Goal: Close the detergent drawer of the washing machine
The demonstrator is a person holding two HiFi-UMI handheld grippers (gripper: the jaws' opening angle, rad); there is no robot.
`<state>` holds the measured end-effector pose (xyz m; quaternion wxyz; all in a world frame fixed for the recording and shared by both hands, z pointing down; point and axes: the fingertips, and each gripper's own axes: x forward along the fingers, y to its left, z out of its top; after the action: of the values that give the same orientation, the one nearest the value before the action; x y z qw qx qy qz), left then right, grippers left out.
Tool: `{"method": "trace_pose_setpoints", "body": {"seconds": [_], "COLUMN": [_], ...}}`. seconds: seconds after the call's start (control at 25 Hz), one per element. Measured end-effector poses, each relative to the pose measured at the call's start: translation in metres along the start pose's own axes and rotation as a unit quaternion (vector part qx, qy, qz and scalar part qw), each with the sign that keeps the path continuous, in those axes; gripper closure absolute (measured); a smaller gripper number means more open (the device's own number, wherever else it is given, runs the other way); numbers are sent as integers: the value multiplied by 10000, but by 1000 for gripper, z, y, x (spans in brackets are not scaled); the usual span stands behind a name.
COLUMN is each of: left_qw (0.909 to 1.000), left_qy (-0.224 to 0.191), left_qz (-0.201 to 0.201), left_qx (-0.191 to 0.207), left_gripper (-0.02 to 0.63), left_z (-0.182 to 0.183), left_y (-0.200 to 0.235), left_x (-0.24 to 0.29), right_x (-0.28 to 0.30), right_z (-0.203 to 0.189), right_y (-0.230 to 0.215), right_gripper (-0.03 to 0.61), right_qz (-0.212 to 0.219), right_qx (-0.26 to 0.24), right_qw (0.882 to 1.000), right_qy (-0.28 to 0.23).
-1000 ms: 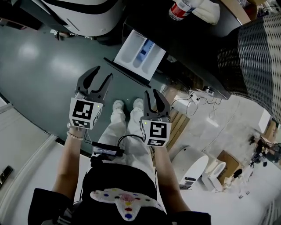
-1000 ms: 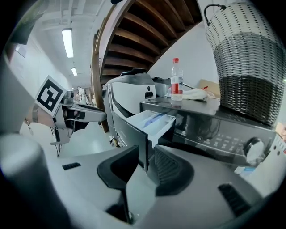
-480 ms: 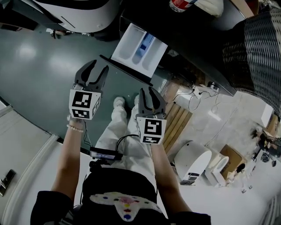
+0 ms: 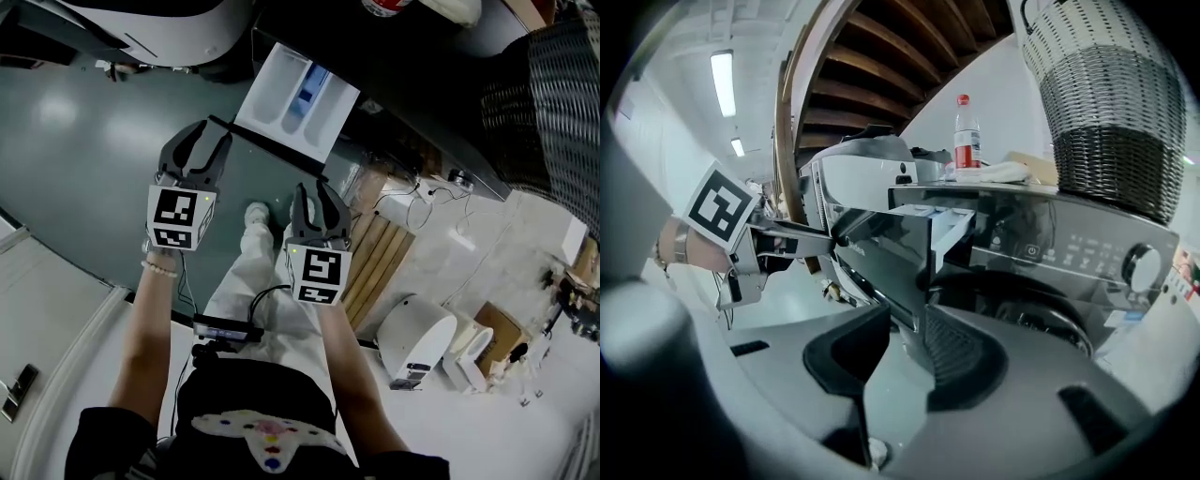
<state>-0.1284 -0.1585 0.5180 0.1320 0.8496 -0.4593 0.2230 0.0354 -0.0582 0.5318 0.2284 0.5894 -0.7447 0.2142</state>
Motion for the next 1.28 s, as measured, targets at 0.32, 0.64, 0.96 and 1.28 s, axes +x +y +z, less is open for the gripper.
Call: {"method": "trace_pose_setpoints", "body": {"seconds": [0.32, 0.64, 0.96, 1.28], "left_qw": [9995, 9983, 9981, 9982], "left_qy": [39, 126, 212, 228], "left_qz": [-170, -271, -241, -228], "left_qx": [274, 505, 532, 513], "left_gripper": [457, 486, 486, 486], "left_z": [6, 9, 8, 9], "left_y": [-4, -7, -8, -8], "left_x": [2, 2, 2, 3], "right_x": [0, 0, 6, -2], "right_z": [3, 7, 14, 5], "right_y": [0, 5, 20, -5], "right_gripper": [471, 474, 485, 453], "right_qz": [121, 86, -1, -331], "right_qx": [177, 400, 336, 482], "right_qw": [9997, 9989, 9993, 9983], "right_qy": [-111, -219, -173, -77]}}
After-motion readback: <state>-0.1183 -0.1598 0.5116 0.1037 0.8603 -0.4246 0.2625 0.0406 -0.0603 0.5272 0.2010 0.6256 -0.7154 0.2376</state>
